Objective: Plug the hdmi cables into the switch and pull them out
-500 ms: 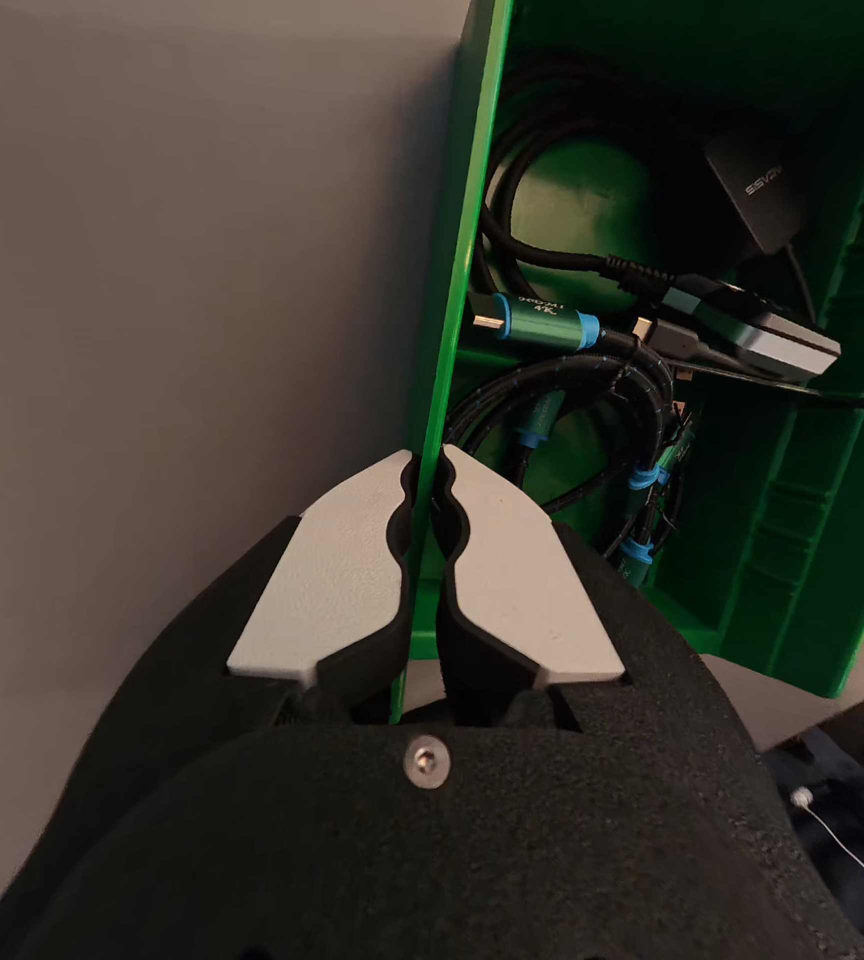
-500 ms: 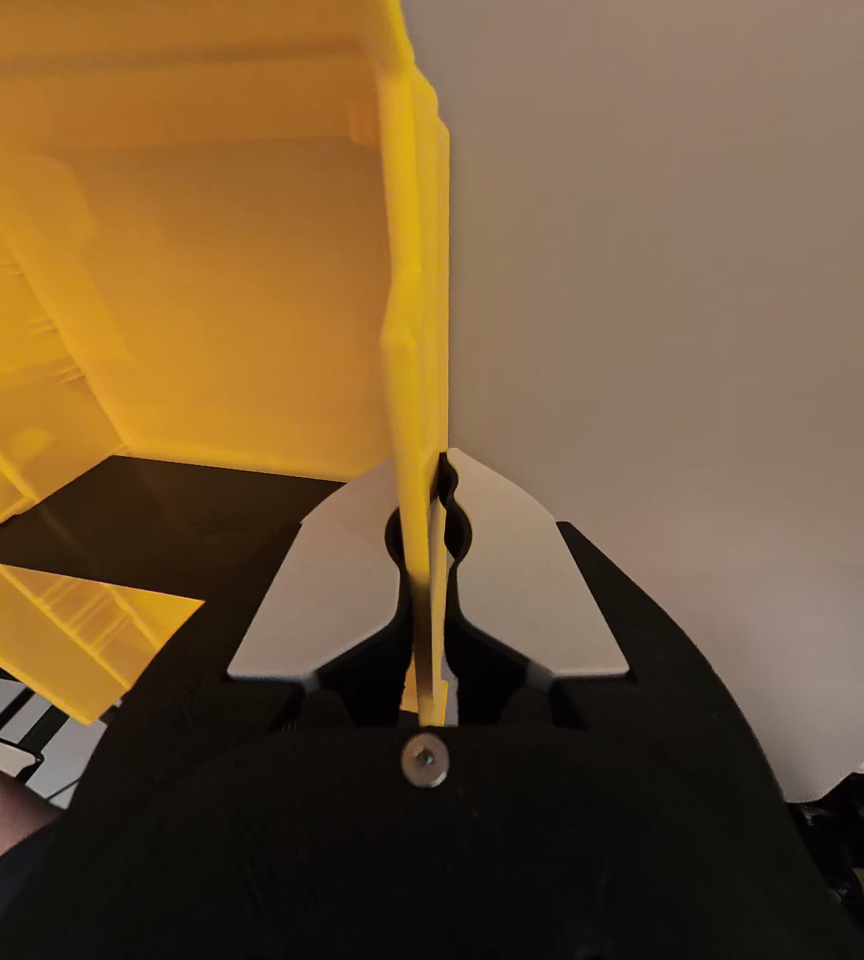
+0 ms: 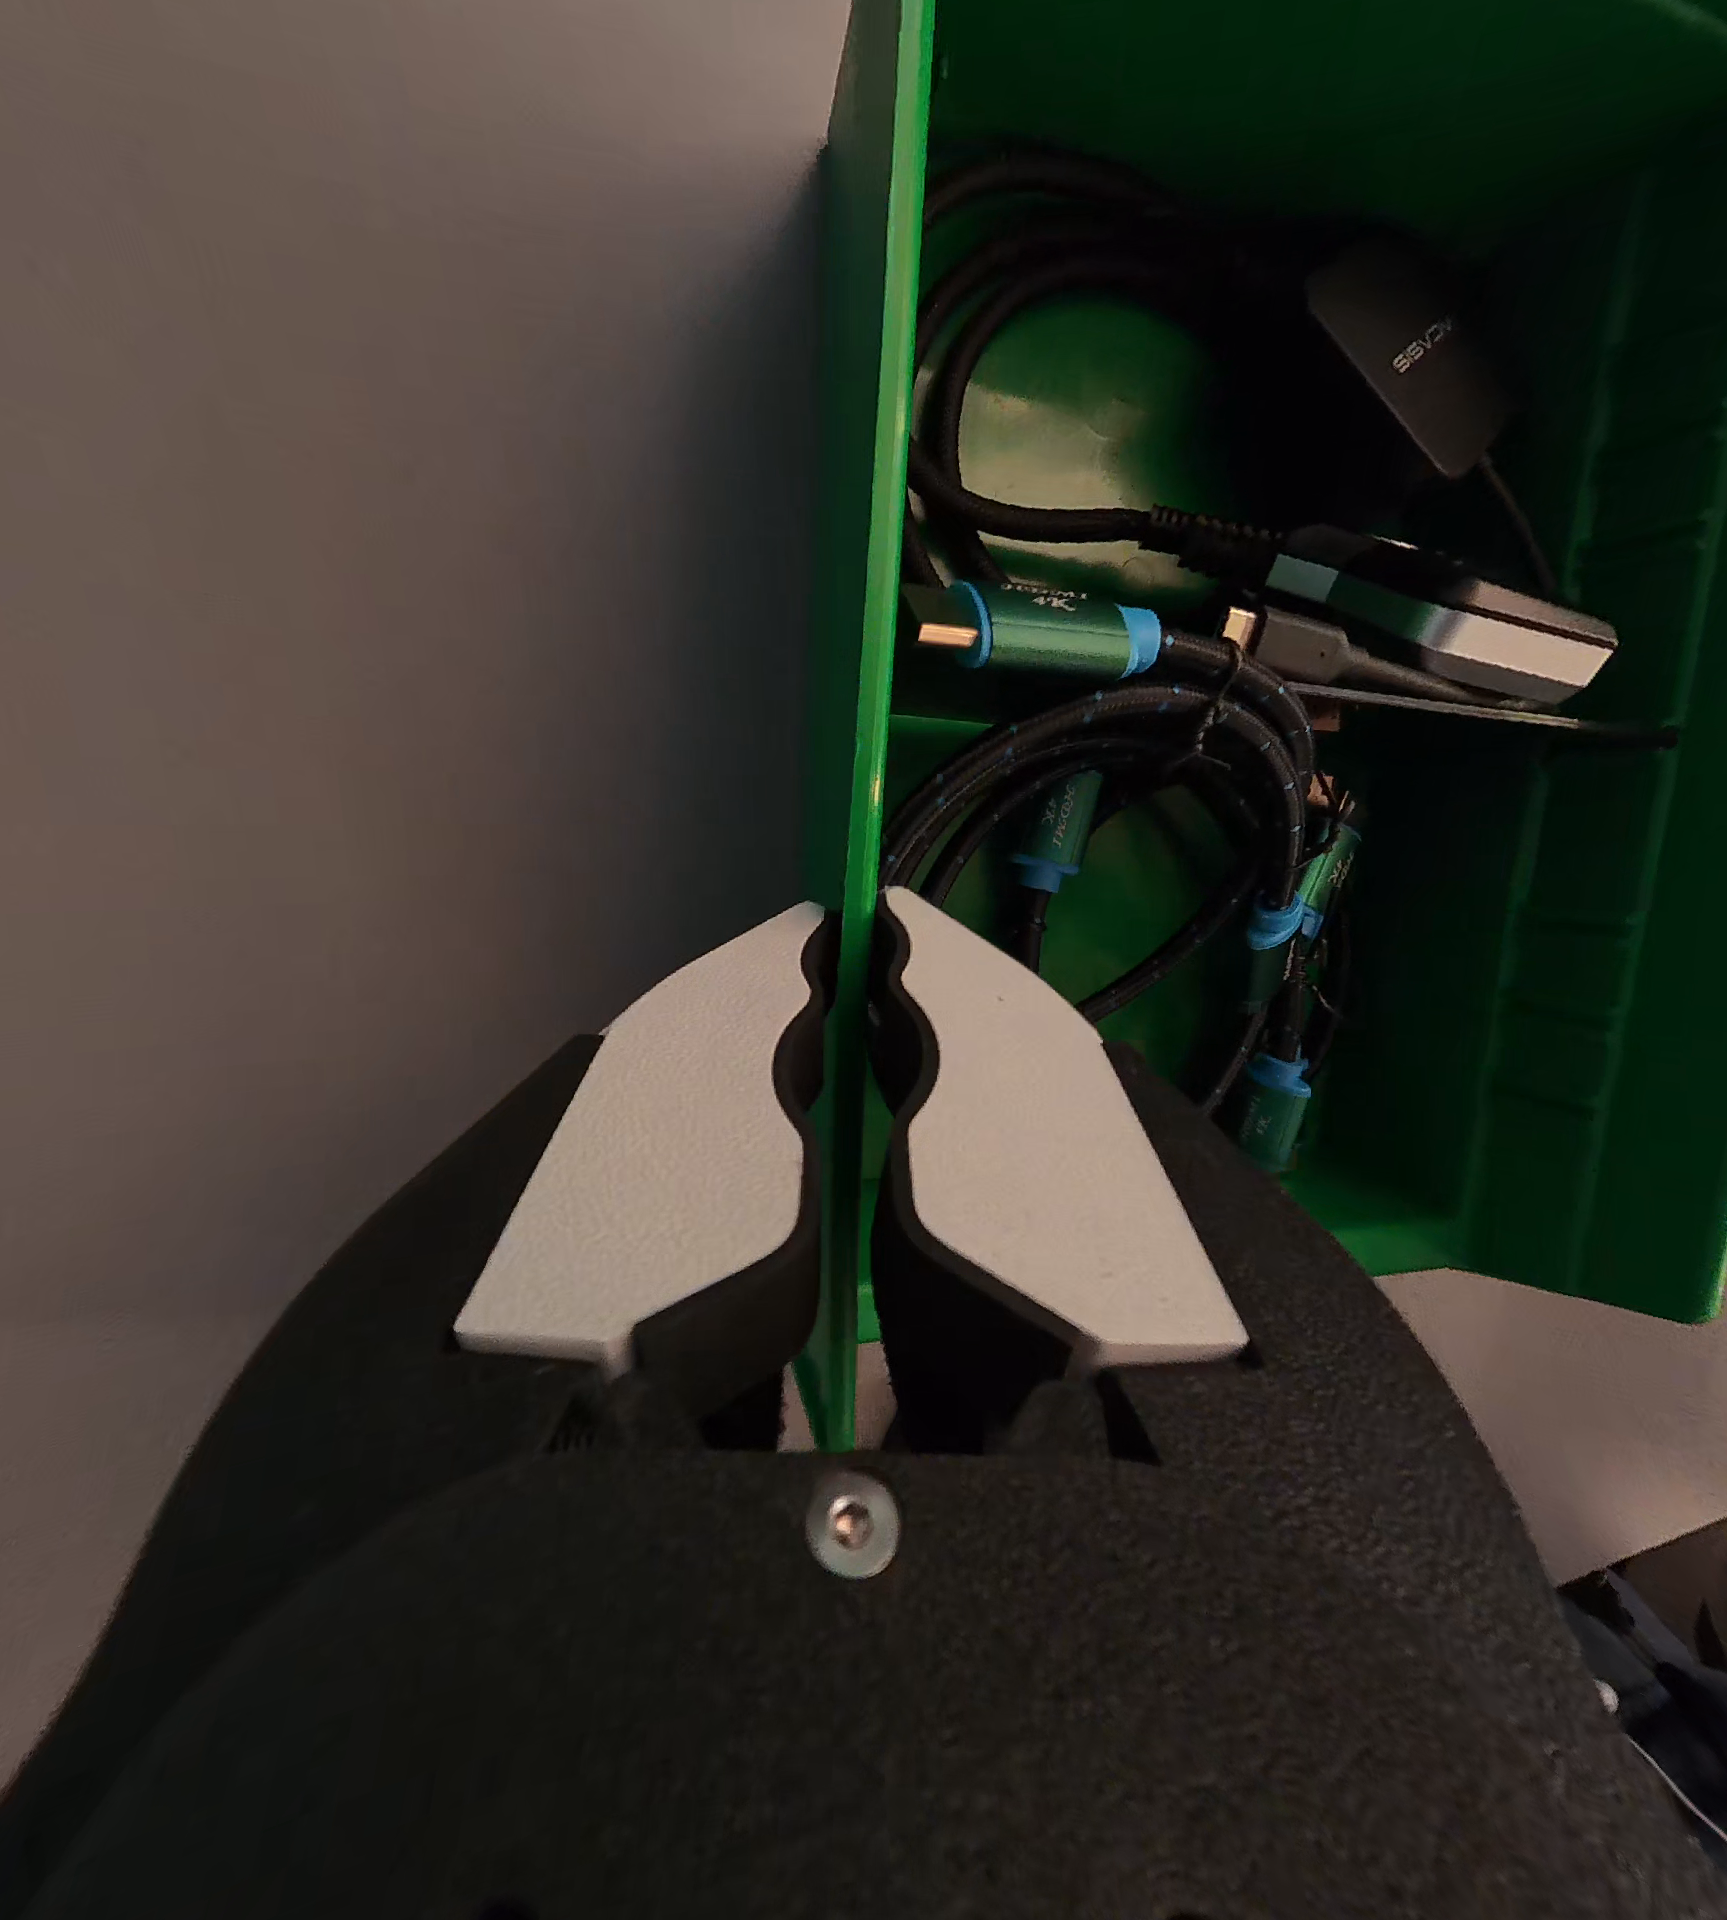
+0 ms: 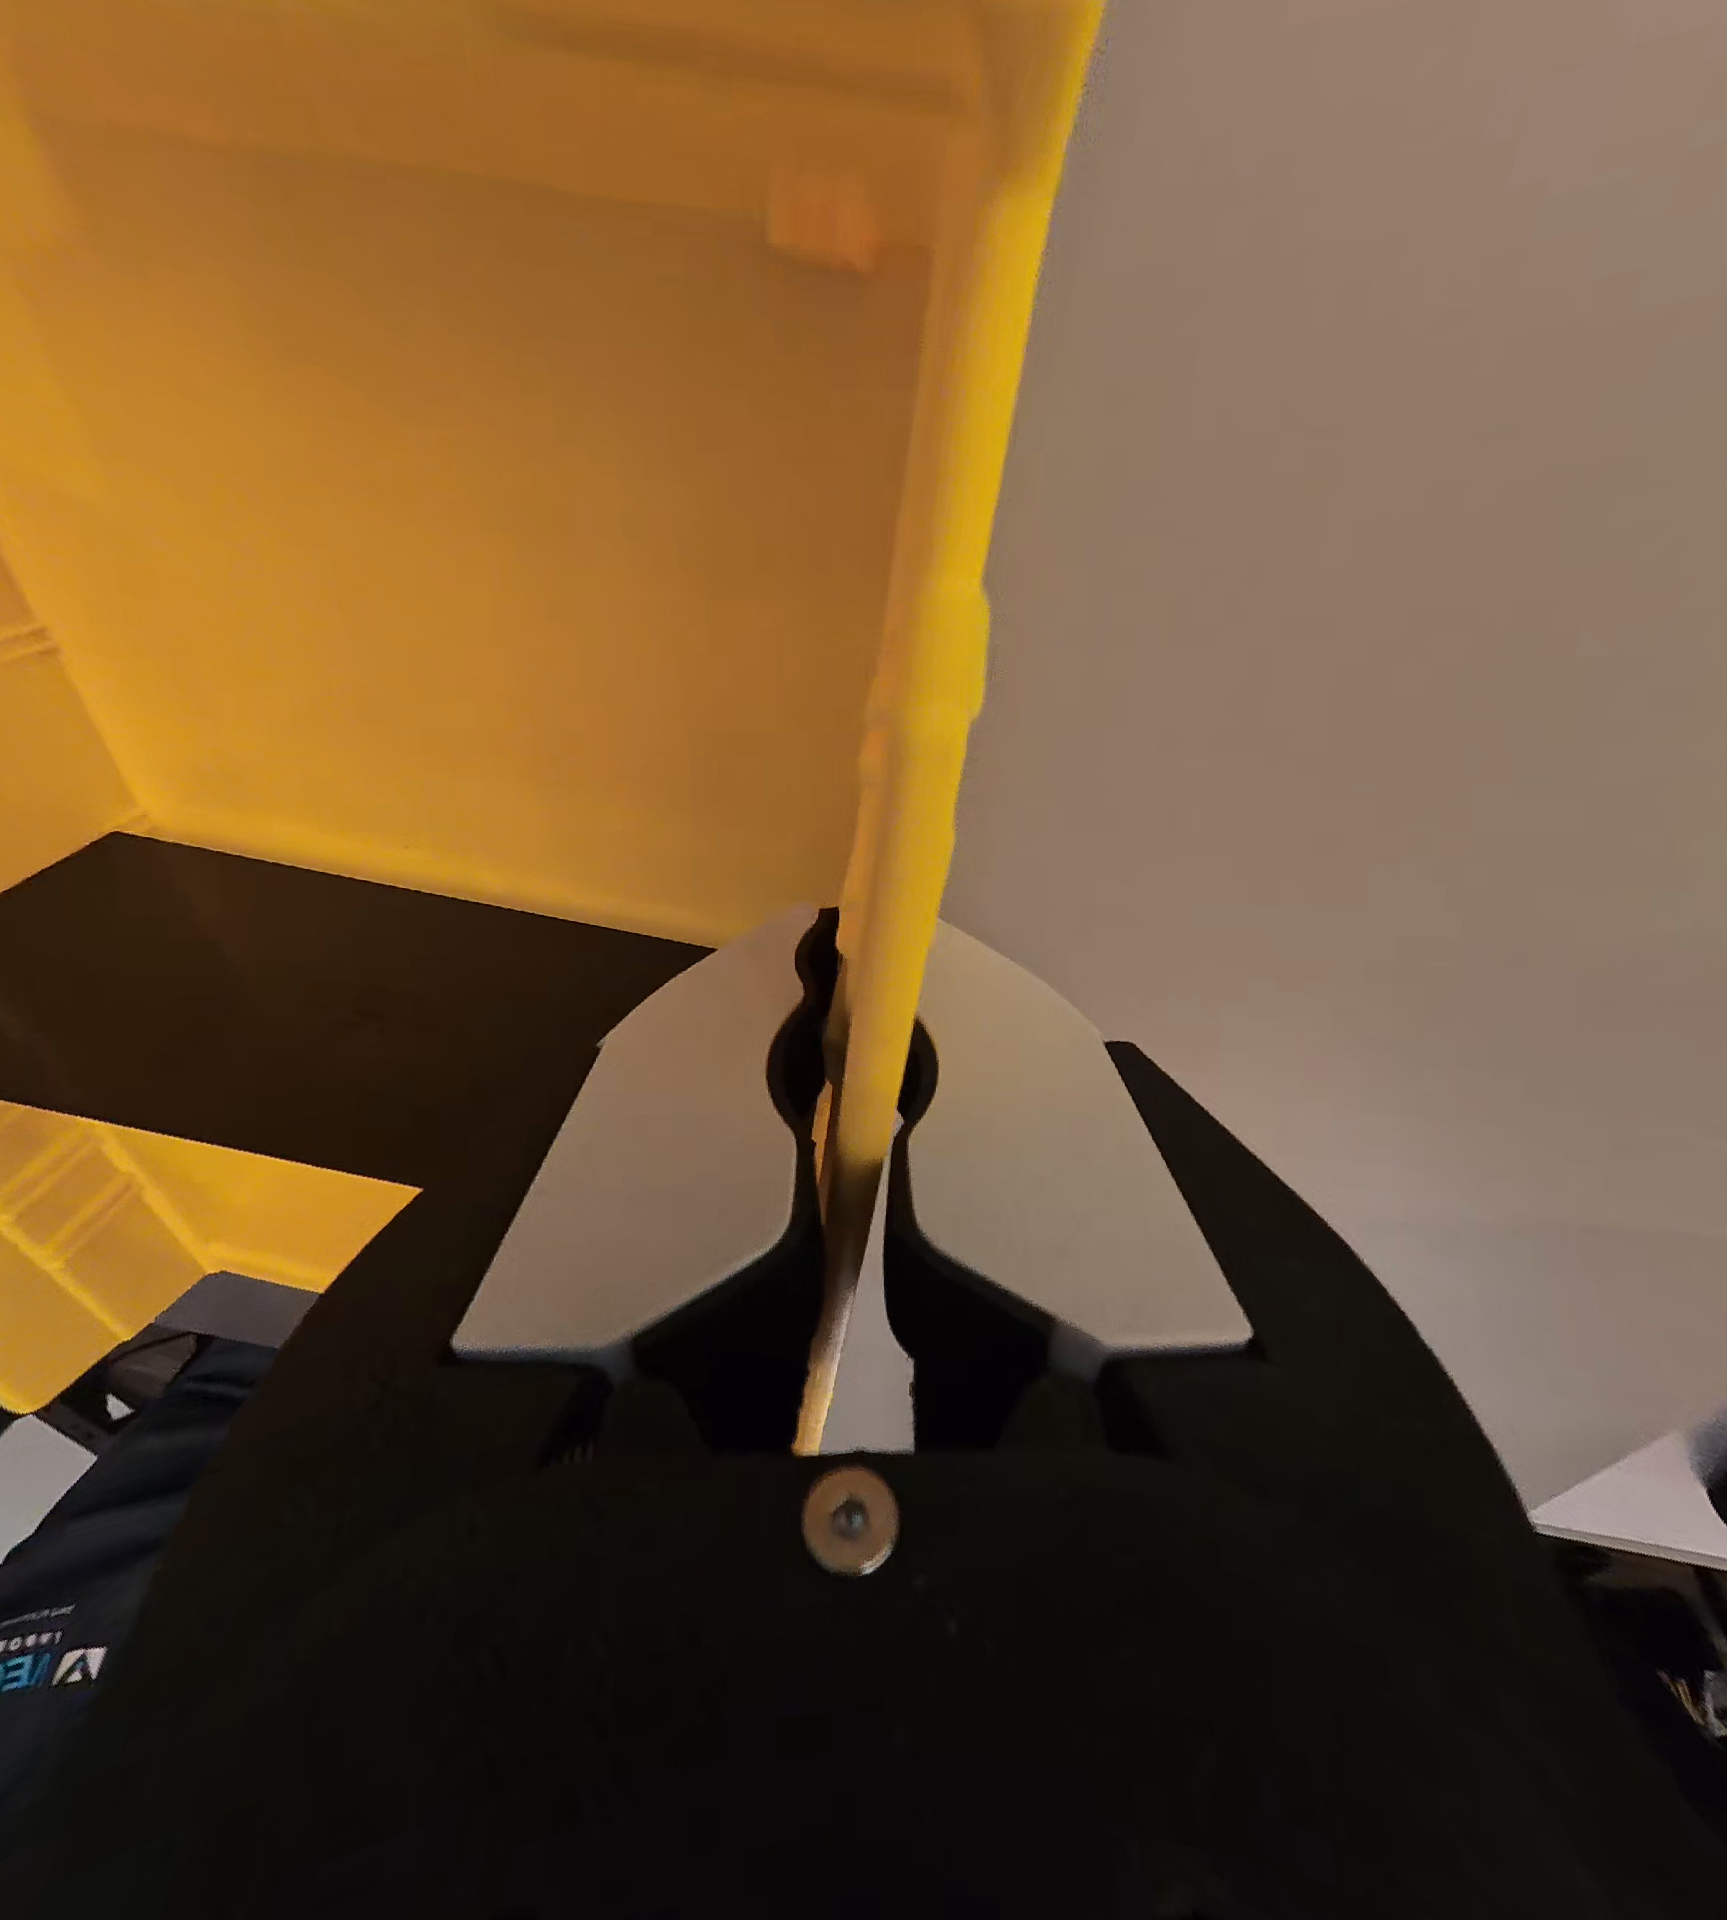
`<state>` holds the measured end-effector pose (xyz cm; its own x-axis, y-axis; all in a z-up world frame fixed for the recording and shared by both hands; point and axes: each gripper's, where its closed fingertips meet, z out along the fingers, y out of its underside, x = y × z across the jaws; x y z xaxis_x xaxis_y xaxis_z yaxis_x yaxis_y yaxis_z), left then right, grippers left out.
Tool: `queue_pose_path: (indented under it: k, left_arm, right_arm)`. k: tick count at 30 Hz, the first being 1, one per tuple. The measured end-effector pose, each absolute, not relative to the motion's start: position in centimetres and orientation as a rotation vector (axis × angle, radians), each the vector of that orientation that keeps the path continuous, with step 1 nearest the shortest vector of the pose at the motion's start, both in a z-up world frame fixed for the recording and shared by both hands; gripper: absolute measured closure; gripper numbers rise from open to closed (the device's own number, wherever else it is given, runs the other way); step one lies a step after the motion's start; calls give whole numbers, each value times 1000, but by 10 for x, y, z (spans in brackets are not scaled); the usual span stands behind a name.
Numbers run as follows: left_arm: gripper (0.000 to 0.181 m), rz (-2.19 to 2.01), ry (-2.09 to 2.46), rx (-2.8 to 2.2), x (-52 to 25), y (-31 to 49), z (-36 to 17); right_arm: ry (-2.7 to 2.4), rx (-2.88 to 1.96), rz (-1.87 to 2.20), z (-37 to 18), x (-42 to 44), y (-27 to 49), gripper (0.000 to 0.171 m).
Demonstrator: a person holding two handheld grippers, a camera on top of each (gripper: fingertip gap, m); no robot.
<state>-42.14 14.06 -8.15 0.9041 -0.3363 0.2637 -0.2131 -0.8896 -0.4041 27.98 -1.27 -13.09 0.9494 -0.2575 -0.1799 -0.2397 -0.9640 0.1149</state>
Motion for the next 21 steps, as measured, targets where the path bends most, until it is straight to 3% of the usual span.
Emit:
queue_pose_path:
  k: [21]
  left_arm:
    - [177, -428, 326, -2661, -460, 140, -81]
  right_arm:
    - [-258, 3035, -268, -130, 294, -22, 163]
